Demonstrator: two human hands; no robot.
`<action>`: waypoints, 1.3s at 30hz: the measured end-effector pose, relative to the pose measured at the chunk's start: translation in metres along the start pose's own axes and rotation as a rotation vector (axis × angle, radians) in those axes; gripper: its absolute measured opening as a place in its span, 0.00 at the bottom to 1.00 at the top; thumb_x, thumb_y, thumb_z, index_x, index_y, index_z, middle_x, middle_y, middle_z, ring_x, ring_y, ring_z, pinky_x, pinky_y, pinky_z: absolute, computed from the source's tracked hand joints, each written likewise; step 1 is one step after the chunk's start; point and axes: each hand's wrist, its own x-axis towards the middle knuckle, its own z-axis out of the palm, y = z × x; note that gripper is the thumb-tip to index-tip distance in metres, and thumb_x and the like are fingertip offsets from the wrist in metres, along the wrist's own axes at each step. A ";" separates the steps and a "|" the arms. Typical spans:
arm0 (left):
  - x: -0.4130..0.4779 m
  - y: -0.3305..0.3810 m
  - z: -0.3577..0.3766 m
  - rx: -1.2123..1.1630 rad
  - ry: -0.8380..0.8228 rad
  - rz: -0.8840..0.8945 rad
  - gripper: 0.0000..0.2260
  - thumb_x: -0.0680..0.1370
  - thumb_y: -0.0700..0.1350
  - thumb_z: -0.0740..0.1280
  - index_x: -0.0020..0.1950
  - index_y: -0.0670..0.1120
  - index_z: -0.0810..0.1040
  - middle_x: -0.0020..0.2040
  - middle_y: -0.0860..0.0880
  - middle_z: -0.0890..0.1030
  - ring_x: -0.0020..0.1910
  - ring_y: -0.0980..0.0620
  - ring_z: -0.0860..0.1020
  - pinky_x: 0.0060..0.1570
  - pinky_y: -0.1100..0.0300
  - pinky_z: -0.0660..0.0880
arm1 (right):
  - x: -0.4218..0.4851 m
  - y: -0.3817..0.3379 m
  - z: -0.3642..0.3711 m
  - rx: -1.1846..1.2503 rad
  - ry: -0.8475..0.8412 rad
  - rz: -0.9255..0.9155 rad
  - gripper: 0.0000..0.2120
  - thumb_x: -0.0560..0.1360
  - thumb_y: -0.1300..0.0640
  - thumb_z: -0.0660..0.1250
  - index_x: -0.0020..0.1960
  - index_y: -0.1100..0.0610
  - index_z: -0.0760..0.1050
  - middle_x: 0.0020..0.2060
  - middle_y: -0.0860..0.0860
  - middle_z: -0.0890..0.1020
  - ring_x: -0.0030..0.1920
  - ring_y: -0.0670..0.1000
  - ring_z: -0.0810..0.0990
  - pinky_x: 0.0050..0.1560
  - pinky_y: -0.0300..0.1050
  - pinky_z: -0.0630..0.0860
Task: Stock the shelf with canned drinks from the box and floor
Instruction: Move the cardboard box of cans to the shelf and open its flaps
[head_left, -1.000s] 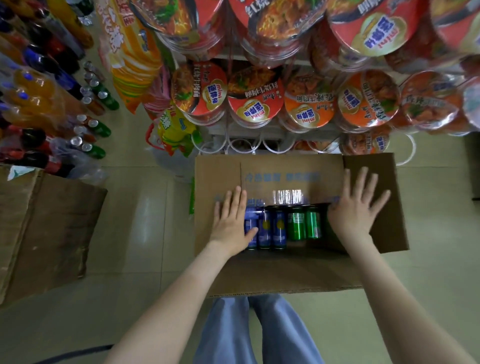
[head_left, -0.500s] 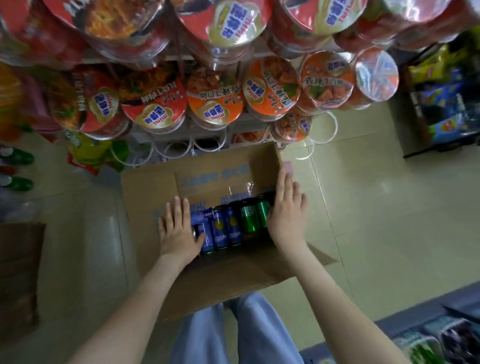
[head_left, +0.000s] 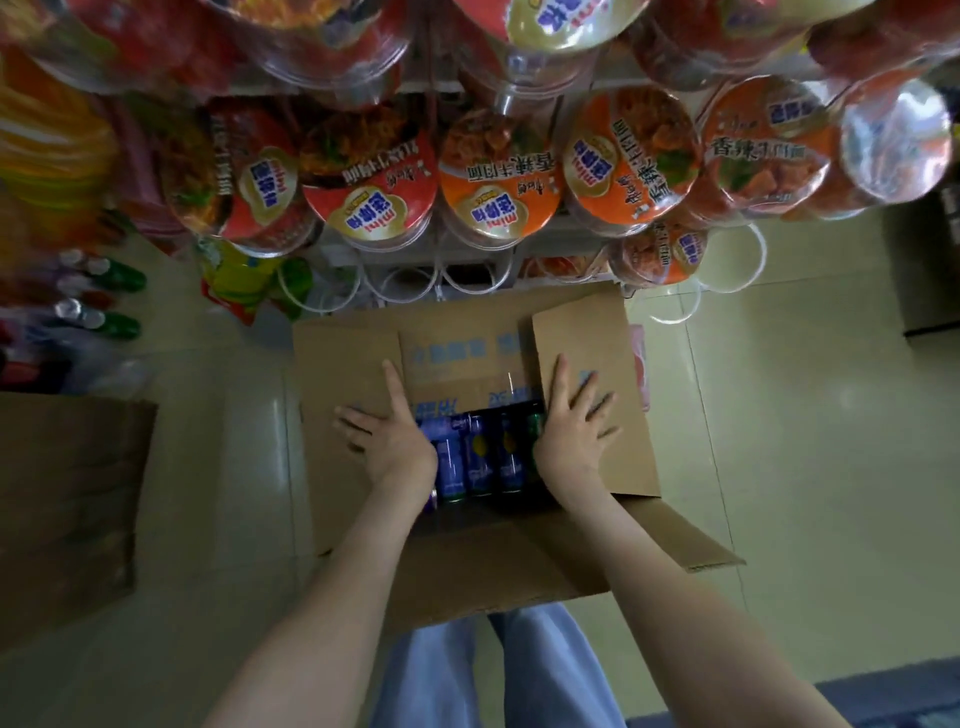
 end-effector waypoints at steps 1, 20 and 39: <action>0.001 0.004 0.001 0.019 0.004 -0.017 0.53 0.75 0.30 0.62 0.59 0.62 0.15 0.72 0.28 0.35 0.74 0.31 0.40 0.68 0.40 0.62 | 0.001 -0.002 0.005 -0.025 0.011 0.011 0.52 0.74 0.57 0.67 0.72 0.47 0.24 0.75 0.62 0.39 0.74 0.69 0.42 0.68 0.72 0.53; 0.043 -0.069 -0.024 -0.358 -0.057 -0.157 0.61 0.55 0.75 0.69 0.72 0.61 0.30 0.74 0.41 0.53 0.72 0.38 0.59 0.67 0.41 0.64 | 0.070 0.047 -0.024 0.323 -0.043 0.206 0.67 0.56 0.31 0.74 0.75 0.51 0.31 0.74 0.60 0.53 0.73 0.63 0.53 0.72 0.59 0.55; 0.039 -0.099 -0.035 -0.322 -0.096 0.165 0.49 0.64 0.65 0.73 0.71 0.72 0.38 0.70 0.42 0.53 0.69 0.40 0.63 0.69 0.47 0.63 | 0.073 0.049 -0.023 0.467 -0.030 0.265 0.62 0.55 0.39 0.80 0.76 0.52 0.44 0.71 0.60 0.58 0.72 0.61 0.57 0.72 0.59 0.59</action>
